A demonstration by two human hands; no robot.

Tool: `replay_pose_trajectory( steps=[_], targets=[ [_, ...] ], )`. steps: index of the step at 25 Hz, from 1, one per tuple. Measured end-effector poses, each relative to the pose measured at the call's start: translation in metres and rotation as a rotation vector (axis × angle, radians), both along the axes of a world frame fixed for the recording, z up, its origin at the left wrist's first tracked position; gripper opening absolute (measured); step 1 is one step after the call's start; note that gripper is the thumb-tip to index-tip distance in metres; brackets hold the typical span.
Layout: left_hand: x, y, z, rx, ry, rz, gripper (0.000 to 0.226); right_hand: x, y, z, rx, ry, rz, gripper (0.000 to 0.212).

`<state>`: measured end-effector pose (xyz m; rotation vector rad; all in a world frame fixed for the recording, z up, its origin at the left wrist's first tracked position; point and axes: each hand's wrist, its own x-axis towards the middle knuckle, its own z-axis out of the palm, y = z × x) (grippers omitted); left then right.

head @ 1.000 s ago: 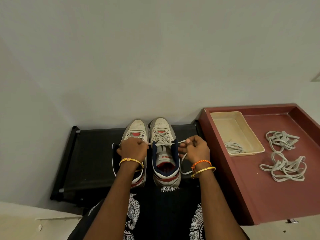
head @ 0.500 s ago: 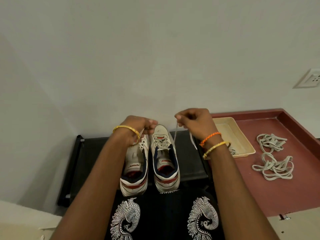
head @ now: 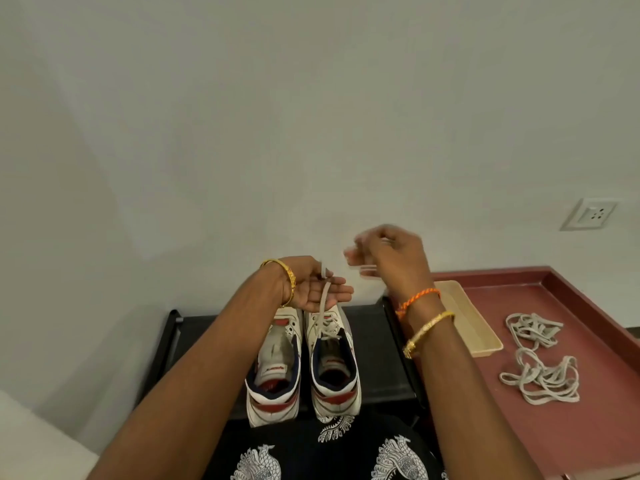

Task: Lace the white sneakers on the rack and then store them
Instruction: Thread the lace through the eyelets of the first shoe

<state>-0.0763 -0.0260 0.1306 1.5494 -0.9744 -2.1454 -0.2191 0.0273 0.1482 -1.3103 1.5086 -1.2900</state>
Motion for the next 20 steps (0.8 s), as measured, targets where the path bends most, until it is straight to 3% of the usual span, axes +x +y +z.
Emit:
replay_pose_trajectory(
  steps=[2,3,5,8,11,17,20],
  targets=[
    [0.001,0.001,-0.003,-0.029,-0.015,-0.014,0.031,0.004,0.005,-0.026,0.358,-0.020,-0.007,0.017],
    [0.000,0.004,-0.002,-0.046,-0.031,-0.035,0.032,0.012,0.008,-0.035,0.478,-0.121,0.020,0.021],
    [-0.003,0.005,-0.004,-0.074,-0.034,-0.030,0.035,0.024,0.009,-0.045,0.525,-0.345,-0.002,0.022],
    [-0.005,0.005,-0.006,-0.099,-0.028,-0.003,0.037,0.029,0.008,-0.051,0.463,-0.364,-0.028,0.020],
    [-0.001,0.005,-0.001,-0.098,-0.056,-0.040,0.037,0.022,0.006,-0.046,0.450,-0.181,0.026,0.026],
    [0.014,-0.008,0.030,-0.132,-0.197,-0.162,0.030,-0.002,-0.010,0.017,0.320,0.487,0.194,0.019],
    [0.017,-0.014,0.042,-0.202,-0.225,-0.171,0.038,0.000,-0.017,0.036,0.324,0.532,0.341,0.017]
  ],
)
